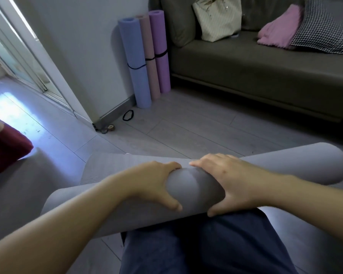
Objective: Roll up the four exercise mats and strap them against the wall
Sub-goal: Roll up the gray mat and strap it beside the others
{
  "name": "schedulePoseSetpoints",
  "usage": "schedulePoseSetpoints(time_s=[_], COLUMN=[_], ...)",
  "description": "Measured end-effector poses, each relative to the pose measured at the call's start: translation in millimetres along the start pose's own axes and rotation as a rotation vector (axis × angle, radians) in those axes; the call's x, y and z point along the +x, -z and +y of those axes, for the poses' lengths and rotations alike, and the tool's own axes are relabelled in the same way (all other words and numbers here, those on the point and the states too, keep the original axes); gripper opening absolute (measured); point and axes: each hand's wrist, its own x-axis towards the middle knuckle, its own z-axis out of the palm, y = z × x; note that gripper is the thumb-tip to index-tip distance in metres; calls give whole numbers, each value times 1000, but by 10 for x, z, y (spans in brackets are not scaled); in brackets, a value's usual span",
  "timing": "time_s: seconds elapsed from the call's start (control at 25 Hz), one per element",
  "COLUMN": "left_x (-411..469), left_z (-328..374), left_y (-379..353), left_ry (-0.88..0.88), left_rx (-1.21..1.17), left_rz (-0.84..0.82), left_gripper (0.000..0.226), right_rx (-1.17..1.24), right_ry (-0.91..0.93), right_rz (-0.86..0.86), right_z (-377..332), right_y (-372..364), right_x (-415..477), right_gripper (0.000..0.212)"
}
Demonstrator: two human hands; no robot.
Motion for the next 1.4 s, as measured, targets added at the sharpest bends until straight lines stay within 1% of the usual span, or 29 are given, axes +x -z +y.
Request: schedulePoseSetpoints(time_s=[0.12,0.16,0.2,0.24,0.28,0.36,0.44,0.52,0.56,0.6,0.76,0.88,0.96,1.04,1.12,1.2,1.28,1.32,1.36,1.4], left_x=[195,244,275,284,273,195,122,122,125,122,-73,-173,-147,-67,77,267,401,436,439,406], left_z=[-181,-221,-240,-240,-227,-190,-151,-175,-202,-215,-223,-184,-152,-165,-235,-321,-366,-372,-370,-350], left_y=[159,184,193,184,149,-2,-178,-298,-302,-258,-18,-34,-87,1,156,281,384,414,428,425], left_ry=[54,73,73,54,28,-42,-72,-63,-74,-82,-115,-112,-114,-88,-47,-29,12,28,27,6], left_rx=[-134,-167,-198,-194,-138,108,318,389,372,339,161,120,117,64,-55,-136,-224,-266,-284,-266], left_rz=[-178,-209,-209,-174,-95,124,273,379,434,450,308,204,150,67,-90,-257,-374,-395,-382,-332], left_gripper=[81,82,82,84,89,99,106,109,108,106,95,94,94,95,90,83,78,77,77,80], right_rx=[-270,-305,-297,-267,-229,-172,-87,-10,38,84,210,273,286,204,-26,-216,-264,-261,-256,-249], right_ry=[28,26,18,14,2,-15,-34,-34,-39,-44,-19,-27,-52,-60,-43,-61,-112,-118,-110,-94], right_rz=[81,111,105,82,50,-9,-80,-176,-221,-256,-408,-523,-517,-378,-202,-124,-61,-11,41,81], right_z=[32,59,97,125,157,192,251,285,288,290,228,153,153,141,72,-12,-35,-7,44,99], right_y=[-215,-252,-255,-218,-174,-71,40,143,200,254,387,330,270,249,199,47,-130,-181,-202,-199], right_x=[73,123,189,250,310,444,580,721,775,804,794,744,668,507,297,165,203,258,310,358], right_gripper=[126,128,127,123,119,111,100,91,87,83,72,75,83,98,111,121,126,126,123,119])
